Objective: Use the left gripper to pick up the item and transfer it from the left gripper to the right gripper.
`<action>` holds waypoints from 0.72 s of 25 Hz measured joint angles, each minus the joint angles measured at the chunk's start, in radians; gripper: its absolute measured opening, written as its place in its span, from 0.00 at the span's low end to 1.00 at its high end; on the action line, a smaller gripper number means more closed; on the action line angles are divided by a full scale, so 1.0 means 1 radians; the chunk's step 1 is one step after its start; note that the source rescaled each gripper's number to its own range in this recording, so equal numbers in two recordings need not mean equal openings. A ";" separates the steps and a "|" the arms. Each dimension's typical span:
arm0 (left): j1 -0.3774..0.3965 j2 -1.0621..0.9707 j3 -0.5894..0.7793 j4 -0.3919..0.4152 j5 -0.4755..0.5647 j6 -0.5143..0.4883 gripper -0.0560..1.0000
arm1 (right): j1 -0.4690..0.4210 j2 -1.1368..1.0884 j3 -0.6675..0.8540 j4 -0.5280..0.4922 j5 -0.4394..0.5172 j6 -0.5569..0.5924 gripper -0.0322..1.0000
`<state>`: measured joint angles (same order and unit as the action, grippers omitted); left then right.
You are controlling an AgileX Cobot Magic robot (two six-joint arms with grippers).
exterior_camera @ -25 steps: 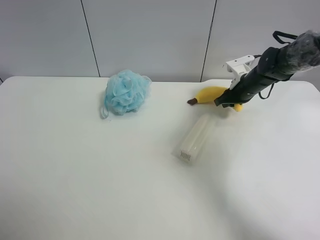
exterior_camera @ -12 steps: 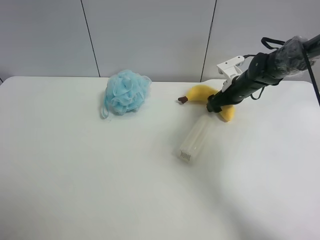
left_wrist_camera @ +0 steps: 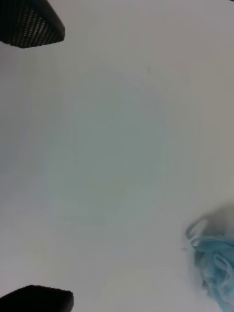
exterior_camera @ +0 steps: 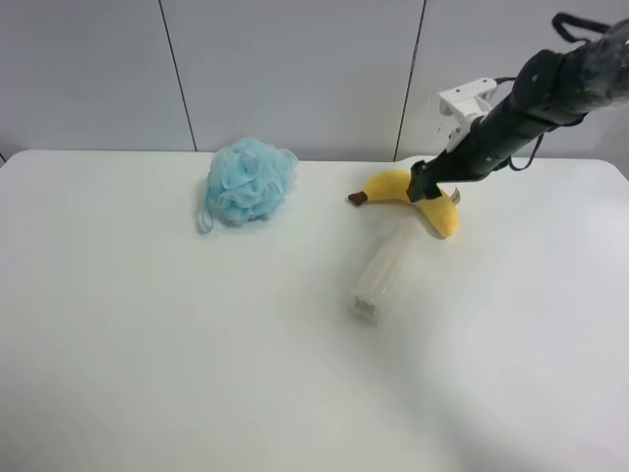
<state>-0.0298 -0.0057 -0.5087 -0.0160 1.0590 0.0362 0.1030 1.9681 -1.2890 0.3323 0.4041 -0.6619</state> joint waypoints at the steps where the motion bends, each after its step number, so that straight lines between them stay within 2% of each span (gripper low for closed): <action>1: 0.000 0.000 0.000 0.000 0.000 0.000 1.00 | 0.000 -0.029 0.000 0.000 0.032 0.015 1.00; 7: 0.000 0.000 0.000 0.000 0.000 0.000 1.00 | 0.000 -0.200 0.000 -0.020 0.276 0.140 1.00; 13: 0.000 0.000 0.000 0.000 0.000 0.000 1.00 | 0.000 -0.401 0.000 -0.142 0.497 0.306 1.00; 18: 0.000 0.000 0.000 0.000 0.000 0.000 1.00 | 0.000 -0.582 0.000 -0.205 0.661 0.361 1.00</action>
<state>-0.0298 -0.0057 -0.5087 -0.0160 1.0590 0.0362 0.1030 1.3860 -1.2890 0.1271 1.0651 -0.3008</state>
